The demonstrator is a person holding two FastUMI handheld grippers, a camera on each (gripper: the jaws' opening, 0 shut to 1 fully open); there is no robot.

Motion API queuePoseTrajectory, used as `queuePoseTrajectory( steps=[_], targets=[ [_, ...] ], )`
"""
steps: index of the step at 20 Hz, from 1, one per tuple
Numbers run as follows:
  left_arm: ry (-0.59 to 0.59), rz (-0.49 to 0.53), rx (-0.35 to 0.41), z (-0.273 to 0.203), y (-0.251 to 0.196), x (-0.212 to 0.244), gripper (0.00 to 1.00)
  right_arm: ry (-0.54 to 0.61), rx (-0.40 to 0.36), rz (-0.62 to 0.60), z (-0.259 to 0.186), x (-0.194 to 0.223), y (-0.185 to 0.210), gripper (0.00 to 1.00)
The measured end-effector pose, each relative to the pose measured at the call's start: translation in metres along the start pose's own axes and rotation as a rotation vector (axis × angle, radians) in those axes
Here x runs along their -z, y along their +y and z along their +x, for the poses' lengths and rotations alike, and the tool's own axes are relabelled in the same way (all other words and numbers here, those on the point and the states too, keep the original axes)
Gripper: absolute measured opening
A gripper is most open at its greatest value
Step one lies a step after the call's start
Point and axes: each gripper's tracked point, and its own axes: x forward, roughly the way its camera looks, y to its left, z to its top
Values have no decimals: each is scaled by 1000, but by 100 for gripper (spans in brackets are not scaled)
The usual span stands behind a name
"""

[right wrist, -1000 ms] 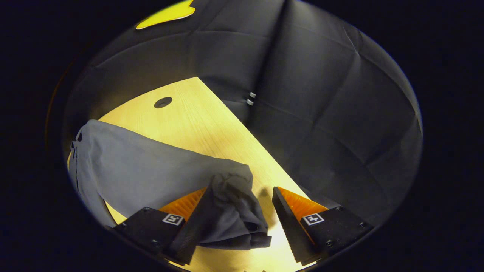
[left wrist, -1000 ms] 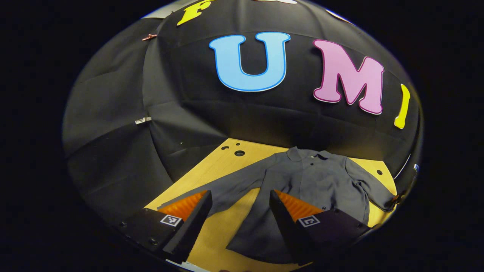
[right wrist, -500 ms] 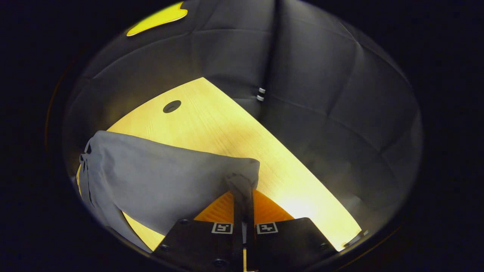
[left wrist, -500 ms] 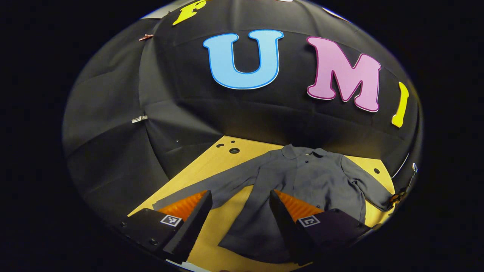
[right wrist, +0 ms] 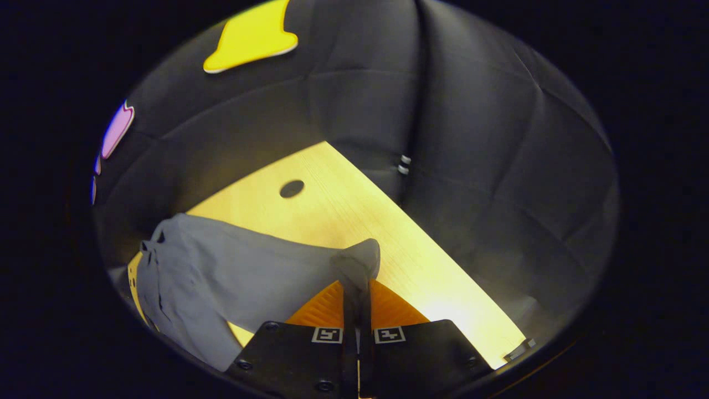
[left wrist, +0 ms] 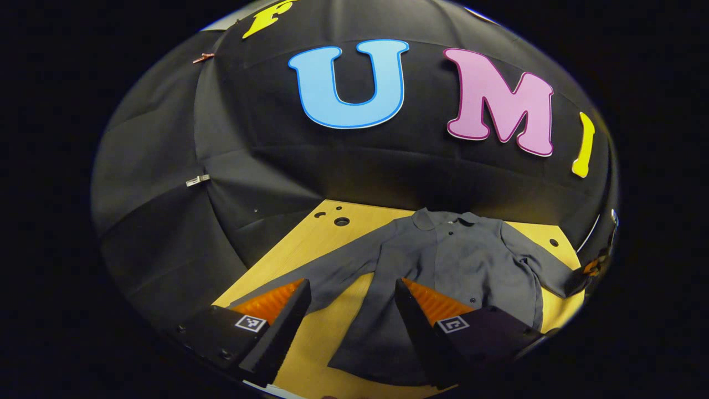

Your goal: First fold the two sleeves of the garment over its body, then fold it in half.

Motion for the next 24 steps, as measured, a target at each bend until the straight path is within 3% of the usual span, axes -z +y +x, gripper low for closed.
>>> queuePoseTrajectory(
  steps=[5, 10, 16, 24],
  targets=[
    [7, -52, 9, 12, 17, 1, 96, -92, -97, -33, -37, -62, 82, 6],
    [17, -118, -27, 20, 54, 8, 96, -117, -219, -47, -54, -82, 177, 6],
    [42, -193, -77, 21, 99, 25, 96, -59, -385, -4, -60, -46, 307, 6],
    [62, -263, -121, 28, 144, 49, 96, -2, -547, -100, -77, 29, 469, 6]
  ],
)
